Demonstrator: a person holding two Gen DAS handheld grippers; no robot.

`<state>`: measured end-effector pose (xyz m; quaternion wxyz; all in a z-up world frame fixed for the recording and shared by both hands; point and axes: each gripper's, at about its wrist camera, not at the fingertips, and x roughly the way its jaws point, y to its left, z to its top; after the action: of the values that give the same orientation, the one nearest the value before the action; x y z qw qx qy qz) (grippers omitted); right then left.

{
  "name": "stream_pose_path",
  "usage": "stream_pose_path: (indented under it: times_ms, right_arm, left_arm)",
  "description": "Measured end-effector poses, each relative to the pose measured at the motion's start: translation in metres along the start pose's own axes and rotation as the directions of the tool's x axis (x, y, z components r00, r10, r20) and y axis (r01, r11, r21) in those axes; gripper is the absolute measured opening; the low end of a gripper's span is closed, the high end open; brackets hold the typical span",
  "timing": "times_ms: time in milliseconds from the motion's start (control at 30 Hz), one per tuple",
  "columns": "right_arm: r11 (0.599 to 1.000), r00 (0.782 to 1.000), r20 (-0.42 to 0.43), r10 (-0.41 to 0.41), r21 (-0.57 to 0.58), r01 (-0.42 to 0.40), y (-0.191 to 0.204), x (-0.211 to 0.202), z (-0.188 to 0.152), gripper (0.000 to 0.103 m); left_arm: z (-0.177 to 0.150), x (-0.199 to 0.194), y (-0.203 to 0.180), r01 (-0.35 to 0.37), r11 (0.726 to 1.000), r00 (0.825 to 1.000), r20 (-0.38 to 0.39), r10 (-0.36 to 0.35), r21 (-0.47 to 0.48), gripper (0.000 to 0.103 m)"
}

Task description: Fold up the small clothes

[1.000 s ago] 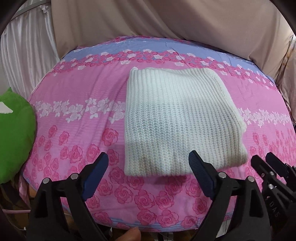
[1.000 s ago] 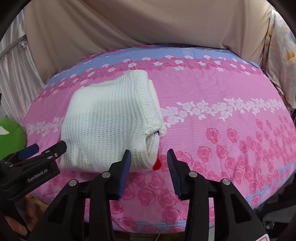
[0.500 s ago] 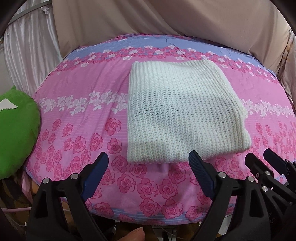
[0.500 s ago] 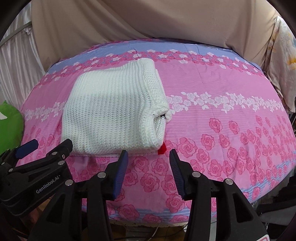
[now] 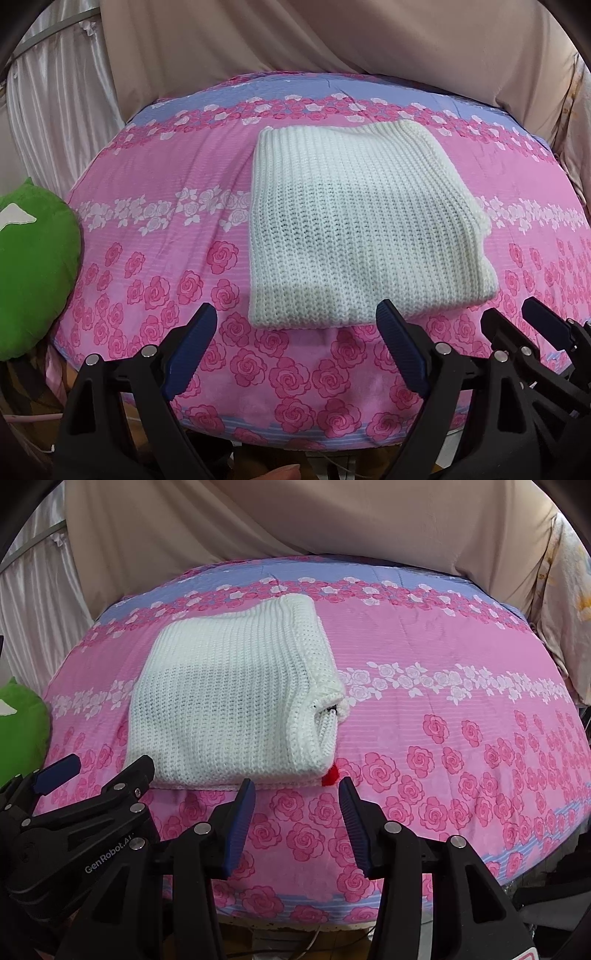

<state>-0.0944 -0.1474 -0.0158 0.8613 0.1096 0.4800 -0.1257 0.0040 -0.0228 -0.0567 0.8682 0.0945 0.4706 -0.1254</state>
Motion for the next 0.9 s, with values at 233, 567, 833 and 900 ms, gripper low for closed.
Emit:
stream_pose_path:
  times_ms: [233,567,833,900]
  right_arm:
    - [1.0,1.0,-0.001,-0.001,0.002,0.001,0.0003,-0.0004,0.0005,0.047]
    - [1.0,1.0,0.001,0.0,0.003,0.0,-0.001,-0.0009,0.0015,0.047]
    - [1.0,1.0,-0.007,-0.018,0.017,0.018,0.0019,0.0002,0.0007,0.047]
    - [1.0,1.0,-0.009,-0.021,0.018,0.021,0.004,0.0007,-0.0005,0.047]
  left_arm:
    - [0.0017,0.0008,0.0006,0.009,1.0,1.0,-0.002,-0.009,0.002,0.083]
    - [0.001,-0.0024,-0.0002,-0.02,1.0,1.0,0.021,0.02,-0.002,0.083]
    - [-0.0008,0.0014,-0.0036,-0.01,1.0,1.0,-0.003,0.01,0.006,0.081]
    - [-0.0013,0.0013,-0.0048,-0.007,1.0,1.0,-0.004,0.007,0.01,0.079]
